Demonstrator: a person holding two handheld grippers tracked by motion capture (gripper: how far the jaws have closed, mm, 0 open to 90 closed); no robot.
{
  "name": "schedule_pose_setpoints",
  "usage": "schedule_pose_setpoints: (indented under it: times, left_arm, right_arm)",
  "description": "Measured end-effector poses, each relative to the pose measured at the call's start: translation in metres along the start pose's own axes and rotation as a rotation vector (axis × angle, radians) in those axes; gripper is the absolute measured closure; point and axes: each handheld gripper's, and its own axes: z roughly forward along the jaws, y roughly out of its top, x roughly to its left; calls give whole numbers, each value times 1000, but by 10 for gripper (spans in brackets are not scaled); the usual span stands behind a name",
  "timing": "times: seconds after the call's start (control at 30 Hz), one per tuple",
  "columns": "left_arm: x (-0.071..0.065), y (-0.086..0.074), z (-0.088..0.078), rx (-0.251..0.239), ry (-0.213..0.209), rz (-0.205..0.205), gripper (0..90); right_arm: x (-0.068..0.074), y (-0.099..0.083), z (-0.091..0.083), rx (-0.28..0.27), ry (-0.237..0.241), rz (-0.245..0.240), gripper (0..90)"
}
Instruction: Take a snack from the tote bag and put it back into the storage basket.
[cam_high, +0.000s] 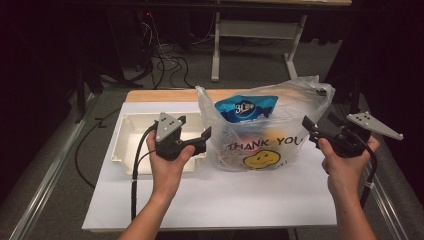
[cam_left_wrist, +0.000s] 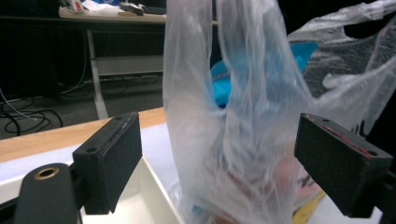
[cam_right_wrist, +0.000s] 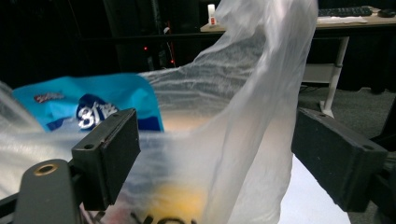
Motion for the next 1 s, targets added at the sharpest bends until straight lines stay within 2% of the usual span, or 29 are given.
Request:
schedule_pose_setpoints:
  times: [0.1,0.17,0.2,0.23,0.27,0.3,0.33,0.37,0.43,0.47,0.5,0.53,0.6,0.63,0.8,1.0]
  left_arm:
    - [-3,7,5,-5,6,3,156]
    - [-5,12,8,-14,4,1,156]
    - [-5,16,10,-23,15,-6,158]
    - [-5,16,10,-23,15,-6,168]
    - [-4,17,12,-21,13,-11,168]
    - [-5,17,15,-8,39,-14,211]
    - [-4,16,17,-3,35,-17,305]
    - [-4,15,18,-2,24,-19,382]
    - [-3,12,20,8,9,-19,589]
    - [-2,10,20,13,-19,-39,692]
    - [1,9,22,25,-57,-53,754]
    - [2,7,23,40,-77,-54,811]
    - [6,1,24,54,-94,-80,882]
    - [7,-2,26,67,-103,-94,889]
    - [7,-25,34,150,-115,-82,900]
    - [11,-63,48,256,-103,-135,900]
  right_arm:
    - [-1,5,3,7,-8,4,159]
    - [-3,9,8,6,-5,8,225]
    - [-3,9,9,6,2,7,295]
    - [-3,9,9,6,2,7,295]
    - [-4,9,10,1,17,11,414]
    - [-6,8,11,-1,35,22,528]
    - [-10,6,12,8,84,48,681]
    - [-11,4,12,12,77,47,766]
    - [-12,0,11,15,55,35,875]
    - [-13,-2,10,16,45,33,900]
    - [-13,-5,9,17,36,31,900]
    - [-13,-7,8,22,38,22,900]
    - [-13,-14,9,47,26,-3,900]
    - [-13,-17,9,54,29,-5,900]
    - [-10,-34,10,115,-4,-37,900]
    - [-10,-69,18,216,-10,-55,900]
